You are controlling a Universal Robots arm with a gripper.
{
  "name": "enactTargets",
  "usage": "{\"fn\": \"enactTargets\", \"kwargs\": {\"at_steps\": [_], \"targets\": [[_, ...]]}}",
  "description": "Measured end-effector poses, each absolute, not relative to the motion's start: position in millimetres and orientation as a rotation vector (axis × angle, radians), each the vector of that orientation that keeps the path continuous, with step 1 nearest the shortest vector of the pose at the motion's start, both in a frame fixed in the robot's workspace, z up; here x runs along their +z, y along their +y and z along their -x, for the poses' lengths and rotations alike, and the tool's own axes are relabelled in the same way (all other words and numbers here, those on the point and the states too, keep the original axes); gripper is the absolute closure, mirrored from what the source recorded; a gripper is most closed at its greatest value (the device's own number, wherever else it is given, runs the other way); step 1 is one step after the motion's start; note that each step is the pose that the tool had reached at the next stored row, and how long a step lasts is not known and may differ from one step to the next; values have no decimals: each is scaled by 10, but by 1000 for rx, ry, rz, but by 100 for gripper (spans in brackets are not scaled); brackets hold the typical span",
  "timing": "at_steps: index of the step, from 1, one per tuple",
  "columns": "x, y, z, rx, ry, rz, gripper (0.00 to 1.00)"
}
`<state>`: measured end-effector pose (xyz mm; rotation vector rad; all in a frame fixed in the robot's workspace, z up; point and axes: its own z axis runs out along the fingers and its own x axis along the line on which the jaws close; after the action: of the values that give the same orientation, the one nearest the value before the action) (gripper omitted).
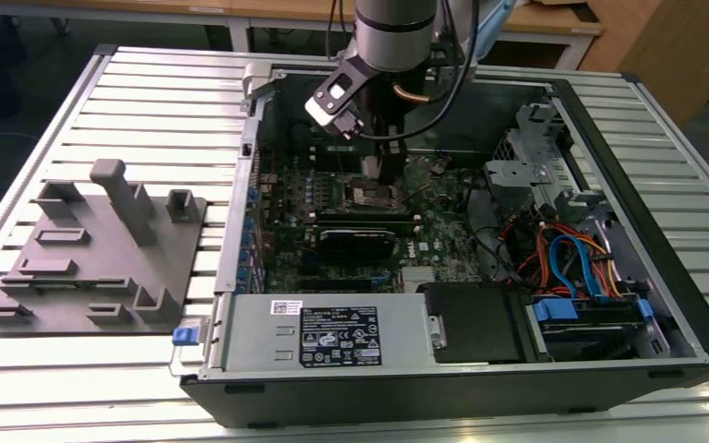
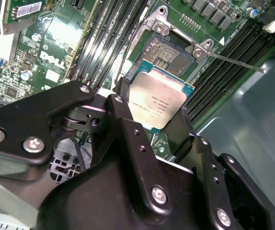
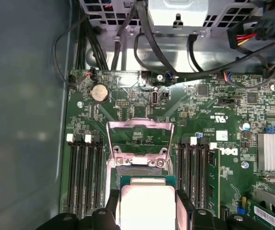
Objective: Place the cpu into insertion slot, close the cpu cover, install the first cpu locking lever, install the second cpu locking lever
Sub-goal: 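Place the cpu into insertion slot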
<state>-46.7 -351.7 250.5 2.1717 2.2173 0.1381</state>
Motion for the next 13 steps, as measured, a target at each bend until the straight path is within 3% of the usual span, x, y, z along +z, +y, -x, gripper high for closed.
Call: {"fn": "enactTargets", "kwargs": {"at_steps": [13], "targets": [[2504,-3517,467,138,2219,-2170,46]]}}
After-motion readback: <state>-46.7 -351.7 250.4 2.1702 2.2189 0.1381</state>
